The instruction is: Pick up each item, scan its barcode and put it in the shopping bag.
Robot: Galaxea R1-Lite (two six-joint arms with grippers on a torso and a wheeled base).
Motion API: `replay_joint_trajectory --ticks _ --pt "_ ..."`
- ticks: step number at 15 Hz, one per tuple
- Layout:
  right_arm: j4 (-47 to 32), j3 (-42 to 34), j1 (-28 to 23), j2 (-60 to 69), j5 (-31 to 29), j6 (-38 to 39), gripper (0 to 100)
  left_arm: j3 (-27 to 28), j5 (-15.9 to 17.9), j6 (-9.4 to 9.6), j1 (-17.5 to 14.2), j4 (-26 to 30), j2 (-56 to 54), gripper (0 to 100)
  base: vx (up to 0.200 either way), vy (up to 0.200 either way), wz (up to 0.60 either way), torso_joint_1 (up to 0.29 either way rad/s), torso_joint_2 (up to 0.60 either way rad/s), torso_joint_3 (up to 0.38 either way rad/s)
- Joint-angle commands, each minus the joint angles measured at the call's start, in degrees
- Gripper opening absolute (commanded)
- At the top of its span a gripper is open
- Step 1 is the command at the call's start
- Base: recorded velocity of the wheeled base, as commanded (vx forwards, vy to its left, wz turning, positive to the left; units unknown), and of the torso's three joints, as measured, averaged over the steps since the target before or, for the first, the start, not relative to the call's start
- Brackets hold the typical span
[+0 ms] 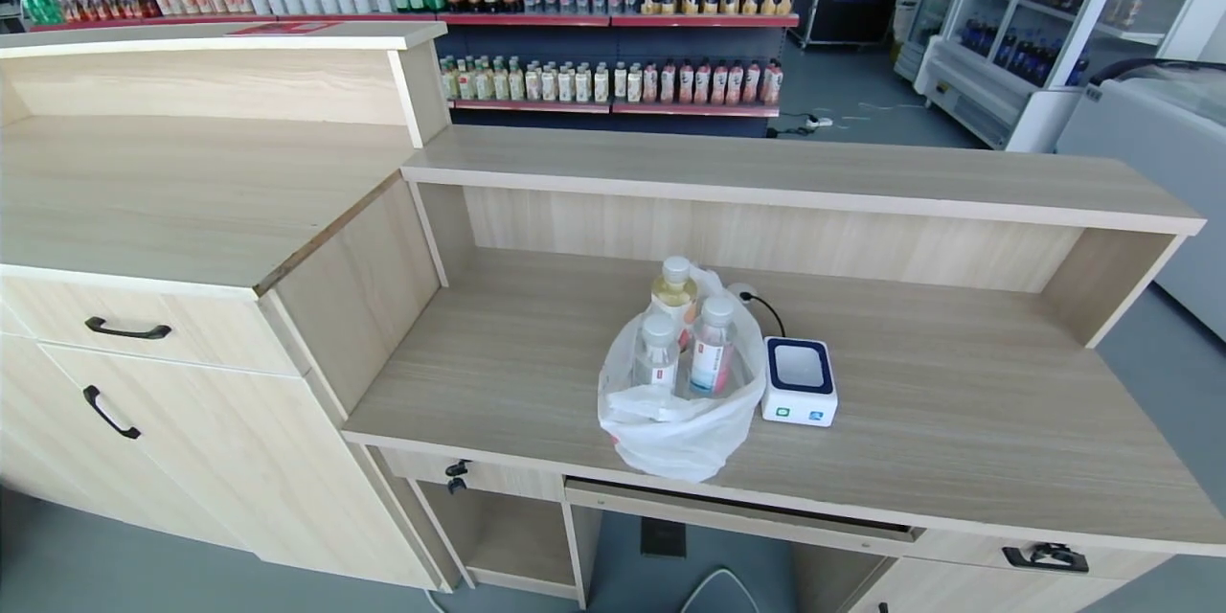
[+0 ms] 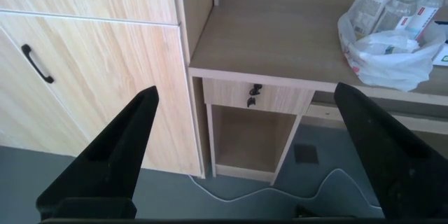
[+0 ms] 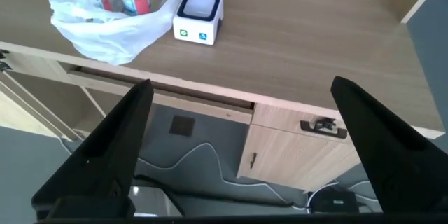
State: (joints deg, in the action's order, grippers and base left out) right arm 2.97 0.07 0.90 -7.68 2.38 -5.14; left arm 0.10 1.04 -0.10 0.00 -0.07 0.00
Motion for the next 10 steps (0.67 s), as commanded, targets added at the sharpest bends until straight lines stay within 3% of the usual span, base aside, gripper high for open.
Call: replay_joint_trajectory --ticks 1,10 --pt "-2.1 -0.07 -0.55 7.59 0.08 1.1 100 -0.01 0.02 0.01 0.0 -0.01 0.0 100 0.0 0.0 0.0 0.0 0.0 0.0" --pt "-2.71 -0.07 -0.64 7.68 -0.36 3.21 100 -0.01 0.02 0.01 0.0 -0.01 0.0 100 0.0 0.0 0.0 0.0 0.0 0.0"
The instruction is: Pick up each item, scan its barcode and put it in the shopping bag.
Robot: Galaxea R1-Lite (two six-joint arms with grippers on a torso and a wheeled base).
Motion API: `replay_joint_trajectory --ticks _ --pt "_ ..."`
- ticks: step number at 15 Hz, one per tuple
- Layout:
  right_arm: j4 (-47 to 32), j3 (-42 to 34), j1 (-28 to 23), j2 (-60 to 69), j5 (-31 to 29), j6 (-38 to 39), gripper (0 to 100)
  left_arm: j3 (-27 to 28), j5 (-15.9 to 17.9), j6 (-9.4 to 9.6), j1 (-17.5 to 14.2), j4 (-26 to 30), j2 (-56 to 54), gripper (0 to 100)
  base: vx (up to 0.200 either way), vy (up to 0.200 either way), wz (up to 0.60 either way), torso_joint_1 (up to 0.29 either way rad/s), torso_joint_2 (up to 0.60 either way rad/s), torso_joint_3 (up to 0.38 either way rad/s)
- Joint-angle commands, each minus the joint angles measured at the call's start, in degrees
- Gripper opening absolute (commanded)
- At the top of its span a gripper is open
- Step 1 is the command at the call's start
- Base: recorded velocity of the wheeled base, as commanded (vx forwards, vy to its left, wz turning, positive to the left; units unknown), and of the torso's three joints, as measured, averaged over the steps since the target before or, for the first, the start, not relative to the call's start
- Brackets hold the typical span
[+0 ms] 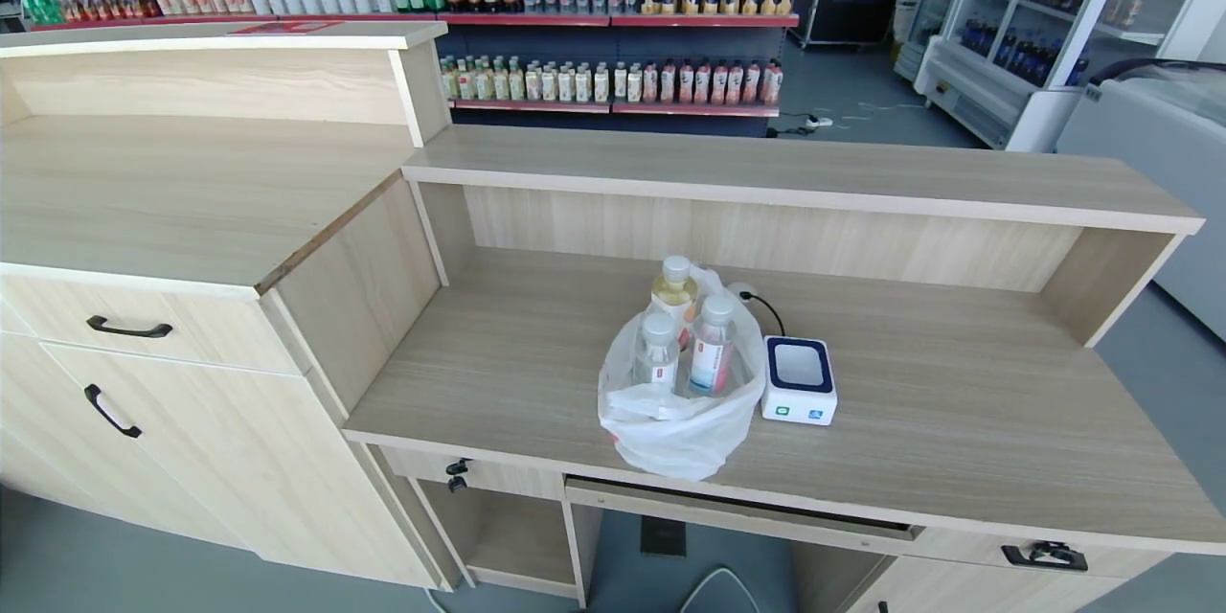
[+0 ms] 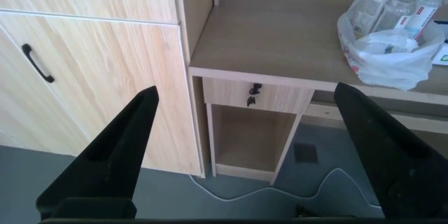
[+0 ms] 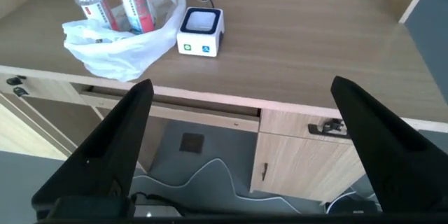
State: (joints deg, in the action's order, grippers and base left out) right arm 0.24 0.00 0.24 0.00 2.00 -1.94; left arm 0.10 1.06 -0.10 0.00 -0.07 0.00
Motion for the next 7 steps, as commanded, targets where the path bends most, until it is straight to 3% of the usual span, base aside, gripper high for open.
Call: replay_joint_trajectory --ticks 1,7 --pt "0.02 0.0 0.02 0.0 0.02 0.0 100 -0.01 -0.01 -0.08 0.0 -0.01 0.0 100 0.0 0.0 0.0 0.0 0.0 0.0" --pt "-0.16 0.0 0.02 0.0 -0.07 0.27 100 -0.01 -0.01 -0.08 0.0 -0.01 0.09 100 0.0 0.0 0.0 0.0 0.0 0.0"
